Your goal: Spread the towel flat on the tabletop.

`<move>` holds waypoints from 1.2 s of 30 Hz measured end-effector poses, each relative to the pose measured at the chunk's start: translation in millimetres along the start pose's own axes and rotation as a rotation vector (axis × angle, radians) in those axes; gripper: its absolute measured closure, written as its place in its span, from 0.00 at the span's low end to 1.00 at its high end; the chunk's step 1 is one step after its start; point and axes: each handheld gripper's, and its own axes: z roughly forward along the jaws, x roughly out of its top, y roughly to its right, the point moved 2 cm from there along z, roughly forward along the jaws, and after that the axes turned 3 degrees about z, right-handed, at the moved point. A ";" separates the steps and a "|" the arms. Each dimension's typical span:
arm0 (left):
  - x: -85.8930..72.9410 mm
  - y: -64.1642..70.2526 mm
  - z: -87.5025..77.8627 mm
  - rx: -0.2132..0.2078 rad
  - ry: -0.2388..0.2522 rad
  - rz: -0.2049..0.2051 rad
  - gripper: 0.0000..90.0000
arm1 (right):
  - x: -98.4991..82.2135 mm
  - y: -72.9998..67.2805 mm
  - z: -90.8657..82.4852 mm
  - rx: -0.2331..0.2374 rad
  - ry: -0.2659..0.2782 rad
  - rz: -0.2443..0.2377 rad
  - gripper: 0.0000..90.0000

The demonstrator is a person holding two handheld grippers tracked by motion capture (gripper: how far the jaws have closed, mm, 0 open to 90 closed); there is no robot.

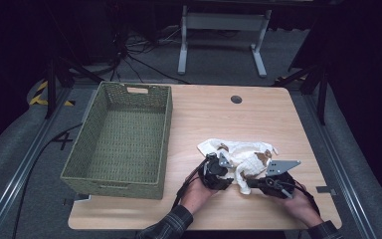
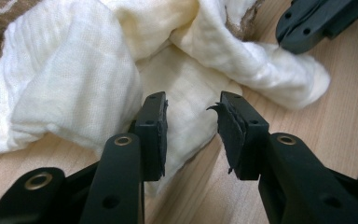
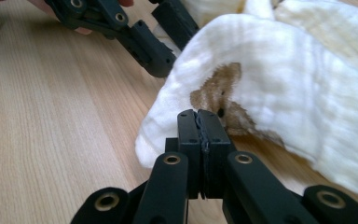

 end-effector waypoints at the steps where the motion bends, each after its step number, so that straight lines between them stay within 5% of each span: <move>1: 0.2 0.6 -0.4 -0.001 -0.006 0.000 0.68 | -0.9 1.4 -2.0 -0.003 0.000 0.005 1.00; 14: 14.1 7.5 12.9 -0.018 -0.009 0.032 0.66 | -11.0 18.7 -26.7 -0.047 0.035 0.067 1.00; 21: 13.6 3.8 12.1 -0.011 0.000 0.028 0.97 | -16.7 27.8 -36.2 -0.070 0.053 0.089 1.00; 36: -0.8 -5.6 -37.7 -0.037 0.070 -0.056 0.98 | -30.6 42.1 -55.6 -0.116 0.063 0.136 1.00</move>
